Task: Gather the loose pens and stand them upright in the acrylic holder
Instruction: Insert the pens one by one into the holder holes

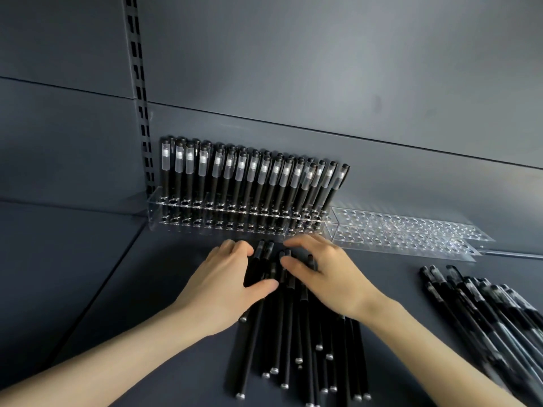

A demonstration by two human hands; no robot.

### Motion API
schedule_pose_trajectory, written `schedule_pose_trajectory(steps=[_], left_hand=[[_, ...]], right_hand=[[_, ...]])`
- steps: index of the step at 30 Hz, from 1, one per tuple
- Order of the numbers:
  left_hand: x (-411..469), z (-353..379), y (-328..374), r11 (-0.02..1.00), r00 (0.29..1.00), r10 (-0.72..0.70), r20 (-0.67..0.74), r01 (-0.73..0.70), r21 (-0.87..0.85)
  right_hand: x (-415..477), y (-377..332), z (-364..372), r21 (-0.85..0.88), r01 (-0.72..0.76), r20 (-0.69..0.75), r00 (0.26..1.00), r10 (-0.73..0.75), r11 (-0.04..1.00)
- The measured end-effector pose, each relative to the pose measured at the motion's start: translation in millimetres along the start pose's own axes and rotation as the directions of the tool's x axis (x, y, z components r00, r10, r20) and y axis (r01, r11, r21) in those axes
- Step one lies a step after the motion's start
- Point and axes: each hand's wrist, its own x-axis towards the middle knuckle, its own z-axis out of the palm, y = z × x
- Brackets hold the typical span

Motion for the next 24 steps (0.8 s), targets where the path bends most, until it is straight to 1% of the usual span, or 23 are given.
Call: schedule_pose_trajectory(steps=[2, 7, 11, 13, 15, 21, 24], left_hand=[[2, -2, 0, 0.999, 0.999, -0.036, 0.017, 0.037, -0.037], [10, -10, -3, 0.992, 0.988, -0.121, 0.093, 0.123, -0.017], [12, -10, -6, 0.995, 0.989, -0.093, 0.117, 0.097, -0.028], [12, -10, -5, 0.997, 0.990, -0.082, 0.111, 0.082, 0.000], [12, -11, -6, 0.997, 0.992, -0.077, 0.099, 0.078, -0.007], [13, -15, -9, 0.994, 0.990, -0.051, 0.128, 0.063, -0.086], [13, -15, -8, 0.979, 0.994, -0.045, 0.104, 0.065, -0.194]], right_hand=[[0, 1, 5, -0.015, 0.006, 0.015, 1.000, -0.005, 1.000], [-2, 3, 11, -0.086, 0.025, 0.008, 1.000, -0.024, 0.996], [-2, 1, 11, -0.074, 0.014, 0.006, 1.000, -0.013, 0.997], [-2, 0, 11, -0.069, 0.011, 0.006, 1.000, -0.010, 0.998], [-2, 0, 11, -0.065, 0.009, 0.007, 1.000, -0.009, 0.998], [-2, -2, 10, -0.057, 0.027, -0.020, 0.999, -0.029, 0.998], [-1, -4, 8, -0.028, 0.023, -0.032, 0.999, -0.023, 0.999]])
